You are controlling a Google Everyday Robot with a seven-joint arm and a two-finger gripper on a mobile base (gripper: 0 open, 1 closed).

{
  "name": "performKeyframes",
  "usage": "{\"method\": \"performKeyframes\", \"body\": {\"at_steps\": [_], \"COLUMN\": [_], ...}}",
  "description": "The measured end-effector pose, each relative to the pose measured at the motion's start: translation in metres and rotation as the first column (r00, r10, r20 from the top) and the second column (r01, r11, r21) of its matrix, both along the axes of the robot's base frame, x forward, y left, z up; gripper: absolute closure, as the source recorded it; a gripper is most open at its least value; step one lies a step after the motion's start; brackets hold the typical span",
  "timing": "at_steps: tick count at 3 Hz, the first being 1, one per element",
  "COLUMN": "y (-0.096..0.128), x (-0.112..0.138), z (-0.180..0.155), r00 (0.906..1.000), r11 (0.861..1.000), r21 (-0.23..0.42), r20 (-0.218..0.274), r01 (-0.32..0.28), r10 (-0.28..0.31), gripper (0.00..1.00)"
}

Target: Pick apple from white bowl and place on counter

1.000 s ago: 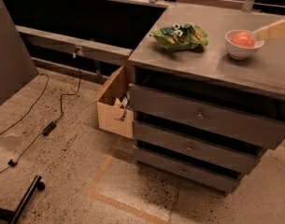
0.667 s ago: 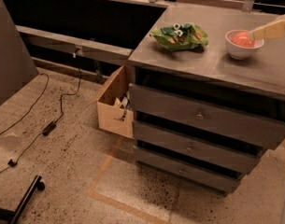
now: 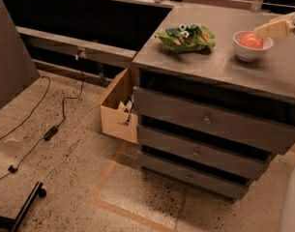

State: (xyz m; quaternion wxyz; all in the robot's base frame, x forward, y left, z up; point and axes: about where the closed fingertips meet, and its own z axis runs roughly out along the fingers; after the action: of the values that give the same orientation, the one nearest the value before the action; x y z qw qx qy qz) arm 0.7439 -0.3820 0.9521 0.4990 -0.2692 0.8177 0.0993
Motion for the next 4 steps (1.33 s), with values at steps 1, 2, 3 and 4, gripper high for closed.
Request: {"method": "performKeyframes", "body": {"at_steps": [1, 2, 3, 4], "y": [0.003, 0.004, 0.003, 0.002], "x": [0.007, 0.015, 0.024, 0.030], "z": [-0.005, -0.009, -0.012, -0.015], "r00": [1.0000, 0.9999, 0.9994, 0.9989], "r11": [1.000, 1.000, 0.999, 0.999], "r21": [-0.006, -0.005, -0.010, -0.015], "r20": [-0.002, 0.001, 0.010, 0.014], "r01": [-0.002, 0.015, 0.033, 0.044], "r10": [0.002, -0.015, -0.032, -0.044], "gripper": [0.29, 0.36, 0.38, 0.33]}}
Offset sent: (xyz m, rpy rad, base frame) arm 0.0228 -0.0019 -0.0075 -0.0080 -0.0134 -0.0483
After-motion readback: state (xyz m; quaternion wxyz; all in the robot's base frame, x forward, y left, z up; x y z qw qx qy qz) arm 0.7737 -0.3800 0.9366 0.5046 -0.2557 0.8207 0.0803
